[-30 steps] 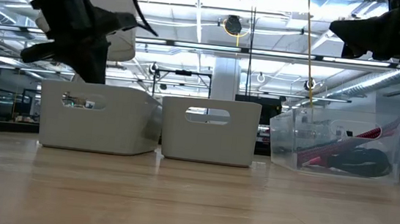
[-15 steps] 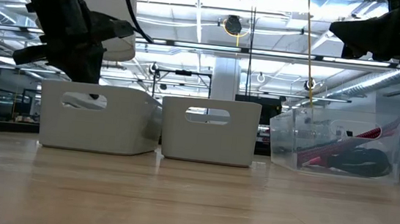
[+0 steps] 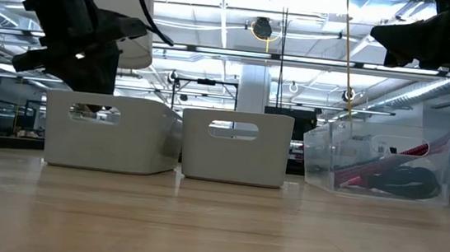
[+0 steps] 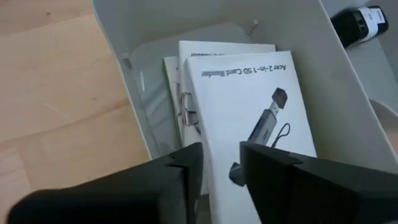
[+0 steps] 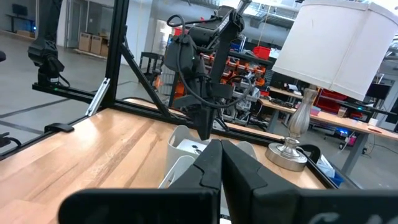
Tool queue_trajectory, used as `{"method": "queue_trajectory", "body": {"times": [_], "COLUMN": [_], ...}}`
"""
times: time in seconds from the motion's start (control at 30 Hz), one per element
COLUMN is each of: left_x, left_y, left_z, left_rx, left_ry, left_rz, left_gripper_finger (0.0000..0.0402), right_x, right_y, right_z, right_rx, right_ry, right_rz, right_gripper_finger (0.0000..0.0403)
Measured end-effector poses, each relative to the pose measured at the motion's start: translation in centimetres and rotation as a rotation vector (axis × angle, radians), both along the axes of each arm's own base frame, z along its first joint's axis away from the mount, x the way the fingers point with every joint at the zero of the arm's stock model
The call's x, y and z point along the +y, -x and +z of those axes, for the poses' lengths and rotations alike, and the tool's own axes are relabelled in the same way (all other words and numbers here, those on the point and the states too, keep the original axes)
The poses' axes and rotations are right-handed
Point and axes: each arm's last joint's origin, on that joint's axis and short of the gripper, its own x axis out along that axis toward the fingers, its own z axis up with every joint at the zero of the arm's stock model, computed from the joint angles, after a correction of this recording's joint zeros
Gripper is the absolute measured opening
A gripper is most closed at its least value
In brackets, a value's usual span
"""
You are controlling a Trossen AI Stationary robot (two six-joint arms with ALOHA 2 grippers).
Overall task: Pick and place items into bin
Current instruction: Adjust the pink charger cable in the transparent bin
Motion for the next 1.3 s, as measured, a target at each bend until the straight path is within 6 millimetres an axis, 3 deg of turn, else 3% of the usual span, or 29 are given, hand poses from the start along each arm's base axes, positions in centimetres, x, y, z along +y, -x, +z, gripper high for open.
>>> {"method": "queue_trajectory", "body": {"times": [0.17, 0.37, 0.47, 0.63, 0.7, 0.8, 0.97, 1.1, 1.2, 1.3], "left_x": [-0.4, -3.6, -5.8, -8.7, -9.4, -9.6, -7.7, -2.4, 1.8, 3.7], "left_y": [-0.3, -0.6, -0.3, 0.7, 1.2, 1.4, -1.2, -2.9, -2.3, -0.4], "left_z": [1.6, 5.9, 6.5, 6.3, 6.3, 6.3, 7.4, 7.8, 7.1, 6.2], "left_rx": [-0.01, -0.026, -0.06, -0.138, -0.122, -0.085, -0.182, -0.38, -0.484, -0.58], "left_ry": [-0.075, -0.388, -0.484, -0.665, -0.731, -0.793, -0.812, -0.851, -0.842, -0.852], "left_rz": [-0.131, -0.579, -0.762, -0.885, -0.934, -1.013, -1.272, -1.333, -1.29, -1.235], "left_gripper_finger": [0.0137, 0.0121, 0.0097, 0.0041, 0.0013, 0.0008, 0.0004, 0.0004, 0.0004, 0.0003], "right_x": [0.0, 0.0, 0.0, -0.3, -0.4, -0.3, 0.1, 0.1, 0.1, 0.2], "right_y": [0.0, 0.0, 0.0, -0.1, 0.0, 0.0, 0.0, 0.0, 0.0, 0.0], "right_z": [-0.1, -0.5, -0.6, -0.7, -0.5, -0.2, -0.1, -0.3, -0.6, -1.1], "right_rx": [0.011, 0.05, 0.059, 0.074, 0.056, 0.024, 0.017, 0.033, 0.068, 0.119], "right_ry": [0.002, 0.029, 0.049, 0.084, 0.06, 0.015, -0.022, -0.043, -0.049, -0.045], "right_rz": [0.0, -0.001, -0.005, -0.106, -0.135, -0.108, 0.021, 0.038, 0.051, 0.055], "right_gripper_finger": [0.0, 0.0, 0.0, 0.0, 0.0, 0.0, 0.0, 0.0, 0.0, 0.0]}}
